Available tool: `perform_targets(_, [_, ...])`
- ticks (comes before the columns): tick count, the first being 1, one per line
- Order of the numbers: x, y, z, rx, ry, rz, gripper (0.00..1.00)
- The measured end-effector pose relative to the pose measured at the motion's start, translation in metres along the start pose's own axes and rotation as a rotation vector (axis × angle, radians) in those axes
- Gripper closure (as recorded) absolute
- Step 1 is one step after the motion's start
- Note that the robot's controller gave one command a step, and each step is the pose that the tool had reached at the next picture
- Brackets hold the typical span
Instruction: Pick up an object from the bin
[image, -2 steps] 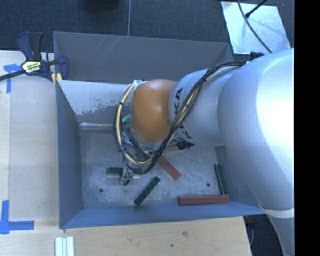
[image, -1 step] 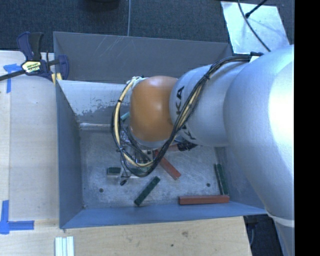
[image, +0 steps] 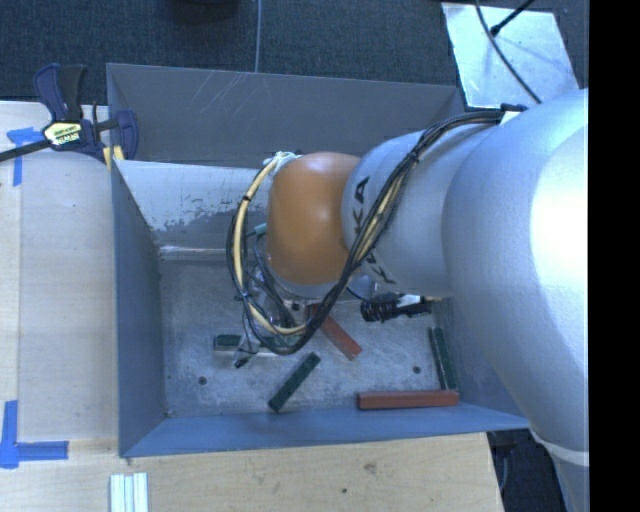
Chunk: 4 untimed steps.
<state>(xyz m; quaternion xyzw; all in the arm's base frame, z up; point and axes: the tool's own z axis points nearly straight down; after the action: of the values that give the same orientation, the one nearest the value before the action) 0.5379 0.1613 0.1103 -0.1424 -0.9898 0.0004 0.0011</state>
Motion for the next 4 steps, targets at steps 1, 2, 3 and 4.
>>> perform_targets(1, [0.002, -0.007, 0.042, 0.001, 0.000, 0.087, 0.00])
perform_targets(2, [0.001, -0.007, 0.042, 0.000, 0.000, 0.087, 0.00])
perform_targets(3, [0.000, -0.007, 0.041, -0.002, -0.003, 0.088, 1.00])
perform_targets(4, [-0.003, -0.007, -0.027, -0.006, -0.009, 0.088, 1.00])
